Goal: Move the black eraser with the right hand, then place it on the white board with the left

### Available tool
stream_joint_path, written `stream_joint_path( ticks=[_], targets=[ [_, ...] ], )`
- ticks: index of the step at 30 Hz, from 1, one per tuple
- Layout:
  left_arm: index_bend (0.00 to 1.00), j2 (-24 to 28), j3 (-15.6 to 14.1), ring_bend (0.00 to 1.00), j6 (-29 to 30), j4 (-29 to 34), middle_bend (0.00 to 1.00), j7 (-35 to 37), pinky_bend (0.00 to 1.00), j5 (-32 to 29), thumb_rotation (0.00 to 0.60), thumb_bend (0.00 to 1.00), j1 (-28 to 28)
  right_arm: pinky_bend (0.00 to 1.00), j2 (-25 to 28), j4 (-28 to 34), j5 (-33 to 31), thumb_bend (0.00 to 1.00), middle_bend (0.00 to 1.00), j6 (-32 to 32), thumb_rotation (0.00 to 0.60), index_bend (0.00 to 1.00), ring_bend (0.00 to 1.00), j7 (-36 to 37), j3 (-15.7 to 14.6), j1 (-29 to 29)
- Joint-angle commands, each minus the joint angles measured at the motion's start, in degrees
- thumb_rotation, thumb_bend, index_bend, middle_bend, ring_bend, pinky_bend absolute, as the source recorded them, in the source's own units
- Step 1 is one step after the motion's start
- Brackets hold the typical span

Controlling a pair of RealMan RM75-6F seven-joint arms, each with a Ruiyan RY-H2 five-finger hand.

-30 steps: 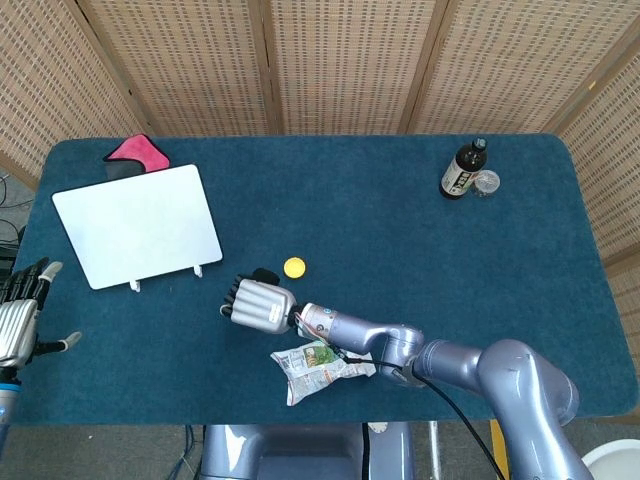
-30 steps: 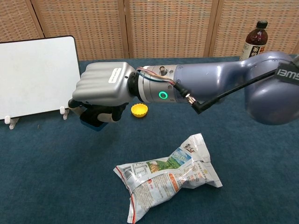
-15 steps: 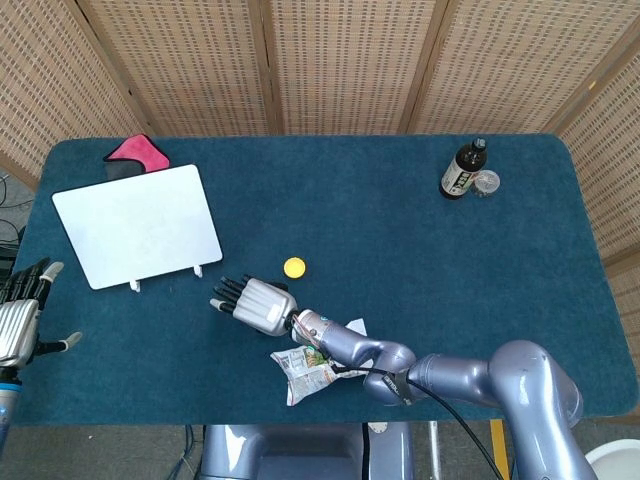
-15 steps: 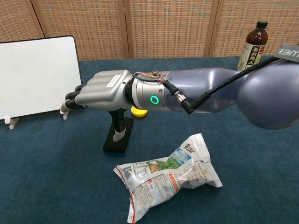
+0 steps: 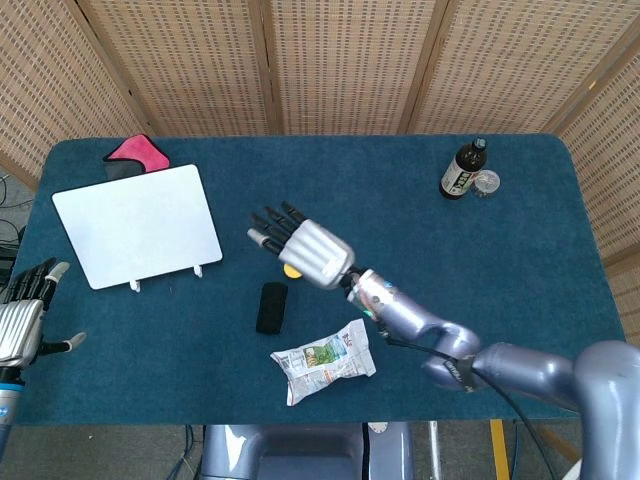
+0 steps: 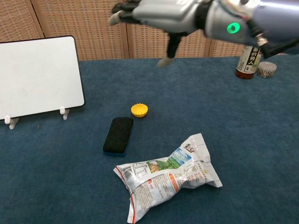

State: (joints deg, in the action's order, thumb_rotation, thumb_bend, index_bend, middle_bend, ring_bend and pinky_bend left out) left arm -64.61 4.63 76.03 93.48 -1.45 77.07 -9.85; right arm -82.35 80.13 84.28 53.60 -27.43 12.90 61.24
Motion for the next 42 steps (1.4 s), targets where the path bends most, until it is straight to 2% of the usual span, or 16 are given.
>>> stream_joint_path(
  ticks=[1, 3, 4, 6, 8, 11, 14, 18, 21, 24, 26, 29, 35, 42],
  targets=[
    [0.0, 0.2, -0.42, 0.0, 0.49, -0.48, 0.0, 0.12, 0.01, 1.43, 0.6, 0.08, -0.06, 0.12, 9.27, -1.25, 5.1, 0.0, 0.0, 12.04, 0.6, 0.0, 0.0, 10.71, -3.89, -9.97],
    [0.0, 0.39, -0.64, 0.0, 0.57, -1.16, 0.0, 0.2, 0.01, 2.88, 0.6, 0.08, -0.45, 0.12, 11.3, -5.02, 5.19, 0.0, 0.0, 17.11, 0.6, 0.0, 0.0, 17.71, -5.25, -14.65],
    [0.0, 0.68, -1.03, 0.0, 0.55, -2.07, 0.0, 0.75, 0.01, 5.2, 0.6, 0.08, -1.1, 0.12, 11.79, -8.85, 5.36, 0.0, 0.0, 20.3, 0.6, 0.0, 0.0, 21.76, -6.06, -17.42],
    [0.0, 0.85, -1.69, 0.0, 1.17, -4.51, 0.0, 3.94, 0.01, 10.13, 0.6, 0.1, -2.31, 0.12, 11.19, -15.19, 5.32, 0.0, 0.0, 24.62, 0.6, 0.0, 0.0, 28.31, -6.87, -21.06],
    [0.0, 0.79, -2.64, 0.0, 2.25, -8.16, 0.0, 6.92, 0.01, 16.02, 0.6, 0.1, -3.95, 0.12, 9.45, -22.35, 2.55, 0.0, 0.0, 28.67, 0.6, 0.0, 0.0, 35.82, -6.6, -25.89],
    [0.0, 0.23, -3.36, 0.0, 3.56, -12.45, 0.0, 8.16, 0.01, 21.55, 0.6, 0.1, -6.04, 0.09, 6.98, -29.02, -0.59, 0.0, 0.0, 30.49, 0.6, 0.0, 0.0, 43.32, -6.32, -30.57],
    [0.0, -0.46, -3.58, 0.0, 4.3, -15.3, 0.0, 7.57, 0.01, 25.66, 0.6, 0.1, -8.27, 0.06, 6.16, -31.08, -3.99, 0.0, 0.0, 29.48, 0.6, 0.0, 0.0, 48.45, -6.53, -35.15],
    [0.0, -1.41, -4.4, 0.0, 3.64, -17.9, 0.0, 8.42, 0.01, 30.87, 0.6, 0.12, -12.17, 0.03, 6.95, -28.56, -5.52, 0.0, 0.0, 30.09, 0.6, 0.0, 0.0, 51.42, -7.62, -40.38],
    [0.0, -2.89, -5.64, 0.0, 1.52, -20.27, 0.0, 10.19, 0.01, 36.35, 0.6, 0.13, -17.12, 0.01, 8.85, -20.77, -5.68, 0.0, 0.0, 32.53, 0.6, 0.0, 0.0, 50.79, -8.64, -44.44],
    [0.0, -5.01, -6.15, 0.0, 0.81, -23.75, 0.0, 8.91, 0.01, 40.36, 0.6, 0.15, -20.62, 0.01, 10.67, -13.86, -5.88, 0.0, 0.0, 33.83, 0.6, 0.0, 0.0, 47.85, -8.64, -46.18],
    [0.0, -8.43, -7.58, 0.0, 0.19, -31.45, 0.0, 5.55, 0.01, 48.55, 0.6, 0.16, -26.34, 0.01, 11.57, -8.17, -5.69, 0.0, 0.0, 35.06, 0.6, 0.0, 0.0, 44.64, -8.52, -47.19],
    [0.0, -12.65, -9.94, 0.0, 2.48, -41.95, 0.0, 8.45, 0.01, 53.73, 0.6, 0.17, -31.06, 0.01, 12.49, -4.98, -5.79, 0.0, 0.0, 35.13, 0.6, 0.0, 0.0, 41.83, -8.02, -47.74],
    [0.0, -20.78, -11.7, 0.0, 5.35, -56.35, 0.0, 14.49, 0.01, 54.57, 0.6, 0.18, -35.35, 0.01, 13.87, -3.68, -6.48, 0.0, 0.0, 34.29, 0.6, 0.0, 0.0, 41.61, -6.79, -48.33],
    [0.02, -29.11, -13.71, 0.0, 6.04, -67.43, 0.0, 18.58, 0.02, 53.87, 0.6, 0.21, -39.3, 0.01, 13.96, -4.48, -6.9, 0.0, 0.0, 32.61, 0.6, 0.0, 0.0, 42.66, -5.8, -48.5]
  ],
)
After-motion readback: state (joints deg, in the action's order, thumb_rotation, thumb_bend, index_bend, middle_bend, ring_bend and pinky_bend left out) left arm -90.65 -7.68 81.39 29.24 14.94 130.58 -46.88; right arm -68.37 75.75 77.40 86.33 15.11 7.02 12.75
